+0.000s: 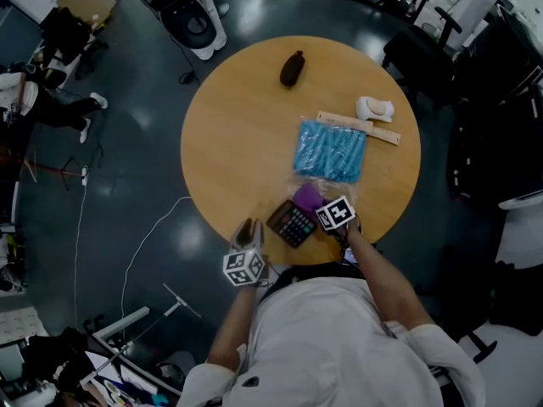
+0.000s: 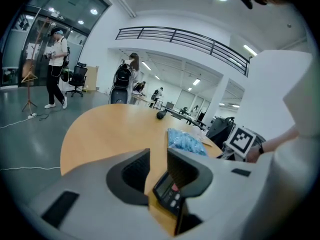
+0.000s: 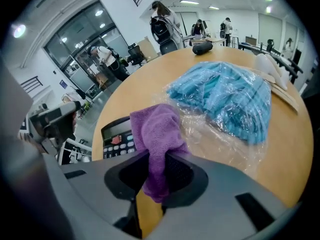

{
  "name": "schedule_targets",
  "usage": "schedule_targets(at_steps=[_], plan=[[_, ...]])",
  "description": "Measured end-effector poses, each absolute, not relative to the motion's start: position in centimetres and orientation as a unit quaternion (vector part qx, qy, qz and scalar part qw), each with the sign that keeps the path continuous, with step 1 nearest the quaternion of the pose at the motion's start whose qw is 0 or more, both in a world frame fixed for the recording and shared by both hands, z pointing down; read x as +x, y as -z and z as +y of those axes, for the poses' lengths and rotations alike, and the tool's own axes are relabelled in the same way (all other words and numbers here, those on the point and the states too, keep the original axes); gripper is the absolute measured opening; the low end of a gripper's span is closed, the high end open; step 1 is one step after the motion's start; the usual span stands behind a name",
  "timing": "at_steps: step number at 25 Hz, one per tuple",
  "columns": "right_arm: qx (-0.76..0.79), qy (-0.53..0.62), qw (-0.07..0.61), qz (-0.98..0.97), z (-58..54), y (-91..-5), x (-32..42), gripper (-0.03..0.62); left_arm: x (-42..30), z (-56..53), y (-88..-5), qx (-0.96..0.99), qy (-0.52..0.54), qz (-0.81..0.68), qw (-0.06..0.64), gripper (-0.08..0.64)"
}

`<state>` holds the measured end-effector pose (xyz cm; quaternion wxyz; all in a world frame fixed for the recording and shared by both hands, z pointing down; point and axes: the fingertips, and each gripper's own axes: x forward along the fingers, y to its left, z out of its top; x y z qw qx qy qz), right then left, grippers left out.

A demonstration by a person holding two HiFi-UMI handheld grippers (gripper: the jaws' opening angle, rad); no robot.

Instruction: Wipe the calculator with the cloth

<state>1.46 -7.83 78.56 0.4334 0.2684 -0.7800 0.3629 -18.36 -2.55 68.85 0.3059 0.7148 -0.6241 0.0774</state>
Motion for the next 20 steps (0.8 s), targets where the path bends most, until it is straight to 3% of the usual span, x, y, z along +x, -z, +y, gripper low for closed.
schedule_targets(at_steps=[8, 13, 20], plan=[[0.279, -0.334, 0.474, -0.766, -7.6, -80.5, 0.7, 0.091, -16.8, -1.4, -67.4, 0.709, -0.088, -0.628, 0.309, 0.104], [0.283, -0.339, 0.485, -0.755, -6.8, -80.5, 0.6, 0.131, -16.4, -1.1, -66.4, 0.709, -0.089, -0.627, 0.31, 0.104], [0.317, -0.299, 0.433, -0.789, -8.2, -75.9, 1.5, 0.173, -15.5, -2.0, -63.9, 0.719, -0.078, -0.627, 0.29, 0.104]])
